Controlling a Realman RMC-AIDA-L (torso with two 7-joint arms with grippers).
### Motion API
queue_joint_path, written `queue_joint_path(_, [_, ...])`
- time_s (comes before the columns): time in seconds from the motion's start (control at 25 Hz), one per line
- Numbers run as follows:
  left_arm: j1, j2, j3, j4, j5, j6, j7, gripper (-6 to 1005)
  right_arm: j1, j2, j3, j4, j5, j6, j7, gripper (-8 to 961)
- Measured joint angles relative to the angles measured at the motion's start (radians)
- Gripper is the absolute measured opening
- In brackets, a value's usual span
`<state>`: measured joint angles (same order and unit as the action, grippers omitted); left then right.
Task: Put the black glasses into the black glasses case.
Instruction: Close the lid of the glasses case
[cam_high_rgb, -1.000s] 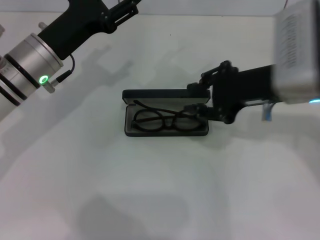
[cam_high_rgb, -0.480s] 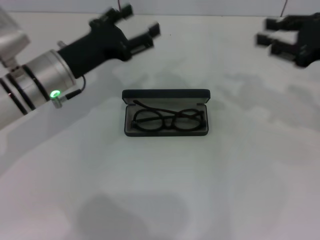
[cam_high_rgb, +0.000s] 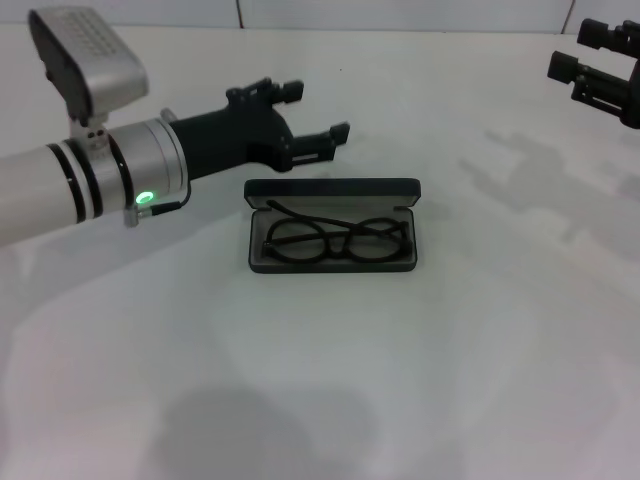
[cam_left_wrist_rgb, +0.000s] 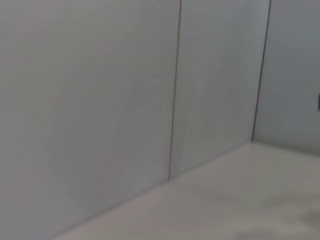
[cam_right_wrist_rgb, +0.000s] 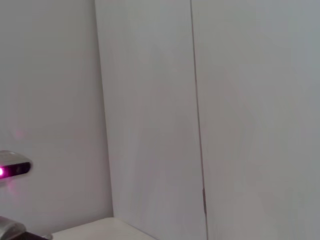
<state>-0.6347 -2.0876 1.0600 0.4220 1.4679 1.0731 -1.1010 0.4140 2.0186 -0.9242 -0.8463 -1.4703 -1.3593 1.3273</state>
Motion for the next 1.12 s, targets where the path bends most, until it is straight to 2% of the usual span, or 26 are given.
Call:
queue_joint_path(0.16, [-0.002,-0.002,0.022,0.0,0.029,-0.026,-0.011,888,0.0,0.0,-0.001,0.004,0.0,0.0,-0.001,556])
queue_joint_path(0.52, [0.016,0.001,0.163,0.011,0.032,-0.048,0.013,888,0.012,-0.001,0.001,0.036,-0.002,0.0,-0.018,575])
queue_joint_path(1.12, [0.042,-0.002,0.166,0.012,0.015,0.012,0.074,889,0.006,-0.002,0.002,0.058,-0.002,-0.004,-0.028,574])
